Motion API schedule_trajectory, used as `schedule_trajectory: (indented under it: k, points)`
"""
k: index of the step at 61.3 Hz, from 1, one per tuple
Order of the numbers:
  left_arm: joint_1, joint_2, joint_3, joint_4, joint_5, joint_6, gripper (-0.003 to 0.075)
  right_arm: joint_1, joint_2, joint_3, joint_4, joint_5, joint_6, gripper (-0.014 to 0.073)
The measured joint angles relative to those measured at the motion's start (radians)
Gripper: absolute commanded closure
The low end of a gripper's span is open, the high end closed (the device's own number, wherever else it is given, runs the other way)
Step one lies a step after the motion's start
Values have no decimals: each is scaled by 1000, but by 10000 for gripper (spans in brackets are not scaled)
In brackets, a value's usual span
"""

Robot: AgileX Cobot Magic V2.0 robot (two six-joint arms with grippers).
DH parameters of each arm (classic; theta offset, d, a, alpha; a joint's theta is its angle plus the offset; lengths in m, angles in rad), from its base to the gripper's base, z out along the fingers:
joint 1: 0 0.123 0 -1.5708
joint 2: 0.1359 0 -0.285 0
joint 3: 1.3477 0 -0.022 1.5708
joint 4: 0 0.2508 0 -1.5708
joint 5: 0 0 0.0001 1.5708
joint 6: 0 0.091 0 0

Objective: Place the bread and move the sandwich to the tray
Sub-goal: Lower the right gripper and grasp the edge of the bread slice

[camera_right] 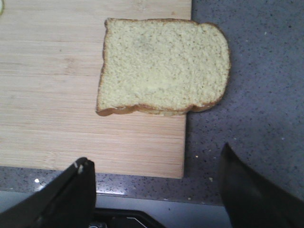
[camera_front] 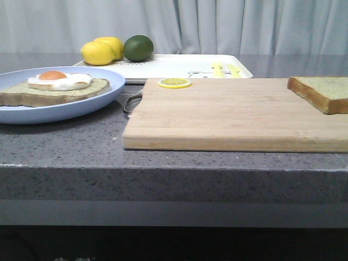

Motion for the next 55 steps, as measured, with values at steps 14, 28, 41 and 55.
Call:
schedule_trajectory:
  k: [14,28,41,55]
  points:
    - [0,0,0,4,0,0,176,-178,156,-119,13,103,-12,44]
    - [0,0,0,15,0,0,176,-487,312,-128,324,136,-187,44]
    - [0,0,0,20,0,0,176,-639,489,-129,623,180,-389,44]
    - [0,0,0,22,0,0,176,-646,663,-130,733,184,-488,44]
